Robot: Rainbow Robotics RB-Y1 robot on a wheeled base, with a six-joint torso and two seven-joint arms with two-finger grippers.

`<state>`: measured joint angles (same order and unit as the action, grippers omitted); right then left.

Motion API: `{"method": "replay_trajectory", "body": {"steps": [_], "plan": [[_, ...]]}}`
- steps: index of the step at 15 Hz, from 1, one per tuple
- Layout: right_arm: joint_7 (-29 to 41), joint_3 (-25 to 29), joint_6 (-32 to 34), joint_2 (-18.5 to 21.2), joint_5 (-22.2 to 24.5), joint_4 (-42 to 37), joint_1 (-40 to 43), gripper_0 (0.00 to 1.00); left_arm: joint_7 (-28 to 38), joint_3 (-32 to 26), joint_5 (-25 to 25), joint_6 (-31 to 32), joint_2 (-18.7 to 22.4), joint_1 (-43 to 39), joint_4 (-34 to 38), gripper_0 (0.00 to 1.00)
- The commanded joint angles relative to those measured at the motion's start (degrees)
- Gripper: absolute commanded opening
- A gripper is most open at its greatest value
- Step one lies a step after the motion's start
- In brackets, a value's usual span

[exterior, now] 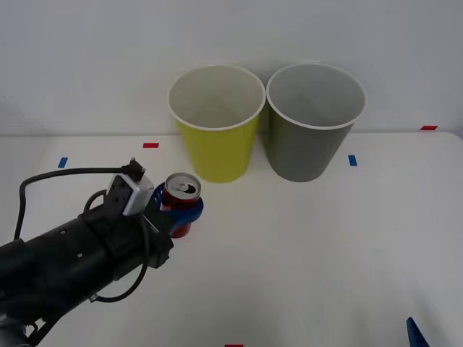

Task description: Put cans in the gray bin and PET bottles in the light green bin.

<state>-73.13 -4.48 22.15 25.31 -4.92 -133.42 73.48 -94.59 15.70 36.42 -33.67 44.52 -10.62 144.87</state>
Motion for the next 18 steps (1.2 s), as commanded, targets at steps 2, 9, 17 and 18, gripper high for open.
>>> {"method": "replay_trajectory", "body": {"steps": [2, 9, 17, 18], "plan": [[0.0, 0.0, 0.0, 0.0, 0.0, 0.0, 0.0, 1.00, -10.8, -15.3, 17.2, -17.0, -9.1, 3.0, 5.1, 0.00], [0.0, 0.0, 0.0, 0.0, 0.0, 0.0, 0.0, 1.00, -14.9, -31.4, 35.2, -35.9, -20.4, 17.0, 5.1, 0.00], [0.0, 0.0, 0.0, 0.0, 0.0, 0.0, 0.0, 1.00, -0.2, -30.7, 31.5, -38.9, -20.6, 37.6, -7.0, 0.00], [0.0, 0.0, 0.0, 0.0, 0.0, 0.0, 0.0, 1.00, -0.1, -30.5, 31.5, -38.8, -20.8, 40.0, -9.5, 0.00]]}}
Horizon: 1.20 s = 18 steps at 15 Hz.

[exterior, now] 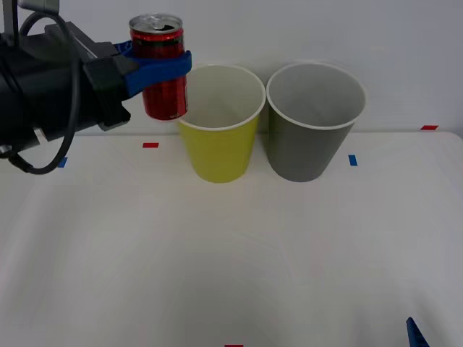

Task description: Put cans in the gray bin and PET bottles in the light green bin.

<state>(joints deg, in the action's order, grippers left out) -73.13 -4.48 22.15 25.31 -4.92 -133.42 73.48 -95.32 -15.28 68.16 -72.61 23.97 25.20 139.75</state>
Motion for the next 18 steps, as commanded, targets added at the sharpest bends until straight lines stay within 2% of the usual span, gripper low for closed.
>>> {"method": "replay_trajectory", "body": {"steps": [1, 5, 10, 12, 14, 16, 18], "plan": [[0.0, 0.0, 0.0, 0.0, 0.0, 0.0, 0.0, 1.00, 0.7, 0.9, -0.4, 0.0, -0.6, 5.9, -6.2, 0.00], [0.0, 0.0, 0.0, 0.0, 0.0, 0.0, 0.0, 1.00, 0.7, 5.1, -2.2, 0.1, -1.1, 14.0, -13.8, 0.00], [0.0, 0.0, 0.0, 0.0, 0.0, 0.0, 0.0, 1.00, 0.5, 11.1, -7.0, 1.0, -3.1, 24.5, -25.3, 0.00], [0.0, 0.0, 0.0, 0.0, 0.0, 0.0, 0.0, 1.00, 0.1, 13.8, -7.6, 3.6, -3.5, 27.4, -30.3, 0.00], [0.0, 0.0, 0.0, 0.0, 0.0, 0.0, 0.0, 1.00, -0.1, 18.7, -8.7, 9.3, -3.5, 29.5, -34.5, 0.00], [0.0, 0.0, 0.0, 0.0, 0.0, 0.0, 0.0, 1.00, -0.5, 22.9, -9.4, 15.0, -3.5, 30.0, -36.5, 0.00], [0.0, 0.0, 0.0, 0.0, 0.0, 0.0, 0.0, 1.00, -0.4, 26.5, -13.2, 18.1, -3.5, 30.3, -36.8, 0.00]]}}
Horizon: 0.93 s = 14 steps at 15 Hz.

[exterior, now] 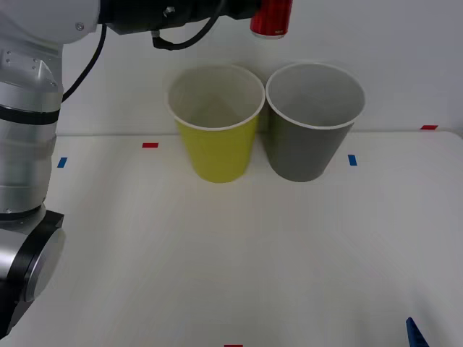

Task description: Put cans in the gray bin and PET bottles in the light green bin.

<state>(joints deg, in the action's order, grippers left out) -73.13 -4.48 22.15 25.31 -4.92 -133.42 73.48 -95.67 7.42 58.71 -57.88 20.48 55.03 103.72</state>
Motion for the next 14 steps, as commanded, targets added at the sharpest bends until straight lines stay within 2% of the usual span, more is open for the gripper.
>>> {"method": "replay_trajectory", "body": {"steps": [1, 5, 8, 11, 14], "plan": [[0.0, 0.0, 0.0, 0.0, 0.0, 0.0, 0.0, 1.00, 0.1, 5.3, -5.6, 5.4, 0.0, 0.8, -1.2, 0.00], [0.0, 0.0, 0.0, 0.0, 0.0, 0.0, 0.0, 1.00, -0.4, 13.1, -6.9, 22.0, 0.0, 1.0, -8.6, 0.00], [0.0, 0.0, 0.0, 0.0, 0.0, 0.0, 0.0, 1.00, 0.0, 17.1, -6.7, 27.3, 0.0, 3.1, -12.9, 0.00], [0.0, 0.0, 0.0, 0.0, 0.0, 0.0, 0.0, 1.00, -0.1, 22.1, -6.7, 36.2, 0.0, 4.0, -17.9, 0.00], [0.0, 0.0, 0.0, 0.0, 0.0, 0.0, 0.0, 1.00, -0.1, 24.0, -7.1, 39.4, 0.0, 4.1, -19.5, 0.00]]}}
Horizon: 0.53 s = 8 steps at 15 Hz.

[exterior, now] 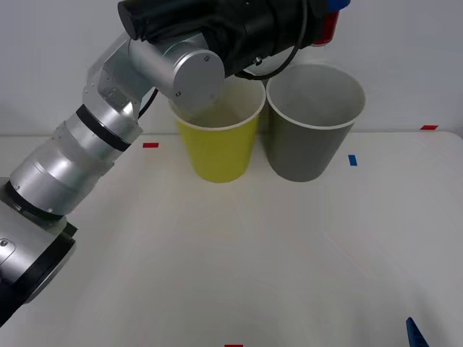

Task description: Put cans in the gray bin and PET bottles in the light green bin.

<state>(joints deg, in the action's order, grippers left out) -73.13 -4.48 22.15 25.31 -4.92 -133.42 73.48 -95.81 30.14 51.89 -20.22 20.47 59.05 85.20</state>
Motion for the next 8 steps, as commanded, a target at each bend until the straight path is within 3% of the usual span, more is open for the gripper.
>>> {"method": "replay_trajectory", "body": {"steps": [1, 4, 8], "plan": [[0.0, 0.0, 0.0, 0.0, 0.0, 0.0, 0.0, 1.00, -0.1, 1.8, -0.5, 2.5, 0.0, 0.2, -1.3, 0.00], [0.0, 0.0, 0.0, 0.0, 0.0, 0.0, 0.0, 1.00, 0.1, 6.8, -0.6, 10.9, 0.1, 1.5, -5.6, 0.00], [0.0, 0.0, 0.0, 0.0, 0.0, 0.0, 0.0, 1.00, 0.7, 8.8, -0.1, 11.7, -0.5, 2.4, -8.1, 0.00]]}}
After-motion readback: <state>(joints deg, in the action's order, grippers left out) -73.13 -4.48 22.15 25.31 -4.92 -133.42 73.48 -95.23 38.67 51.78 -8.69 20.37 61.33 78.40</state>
